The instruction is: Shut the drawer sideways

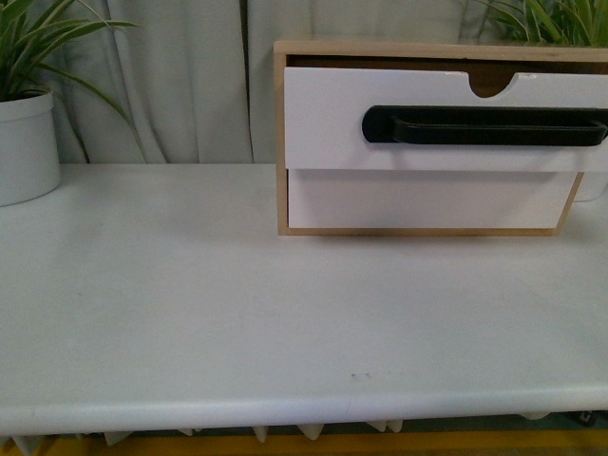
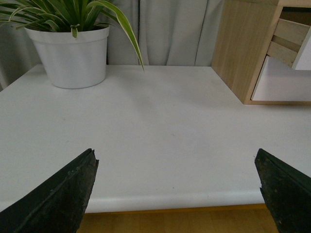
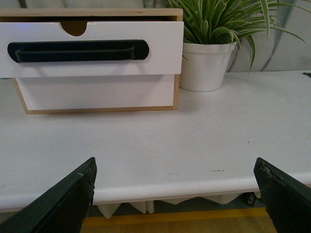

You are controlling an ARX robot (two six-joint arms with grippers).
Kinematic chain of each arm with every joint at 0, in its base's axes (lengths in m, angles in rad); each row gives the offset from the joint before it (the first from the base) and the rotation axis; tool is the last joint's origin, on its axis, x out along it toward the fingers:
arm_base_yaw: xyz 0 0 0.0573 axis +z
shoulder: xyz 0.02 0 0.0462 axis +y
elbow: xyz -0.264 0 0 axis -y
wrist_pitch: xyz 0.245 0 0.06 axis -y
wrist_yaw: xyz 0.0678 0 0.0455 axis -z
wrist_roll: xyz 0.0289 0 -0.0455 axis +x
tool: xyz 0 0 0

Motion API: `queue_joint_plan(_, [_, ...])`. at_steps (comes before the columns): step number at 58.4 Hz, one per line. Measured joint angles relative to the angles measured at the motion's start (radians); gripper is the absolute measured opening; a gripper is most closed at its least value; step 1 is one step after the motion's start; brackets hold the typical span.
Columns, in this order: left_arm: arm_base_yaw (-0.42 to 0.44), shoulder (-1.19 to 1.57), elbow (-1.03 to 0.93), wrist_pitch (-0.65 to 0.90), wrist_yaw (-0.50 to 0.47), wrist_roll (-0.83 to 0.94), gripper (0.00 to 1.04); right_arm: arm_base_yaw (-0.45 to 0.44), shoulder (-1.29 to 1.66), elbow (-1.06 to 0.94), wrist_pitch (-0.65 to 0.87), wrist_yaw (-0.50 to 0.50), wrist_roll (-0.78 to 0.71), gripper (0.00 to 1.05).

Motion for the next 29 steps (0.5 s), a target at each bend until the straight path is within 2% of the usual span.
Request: queue_joint_plan(29, [0.0,0.0,0.0,0.0,0.0,0.0,0.98,0.0,0.0,0.0,0.0,0.0,0.0,0.95])
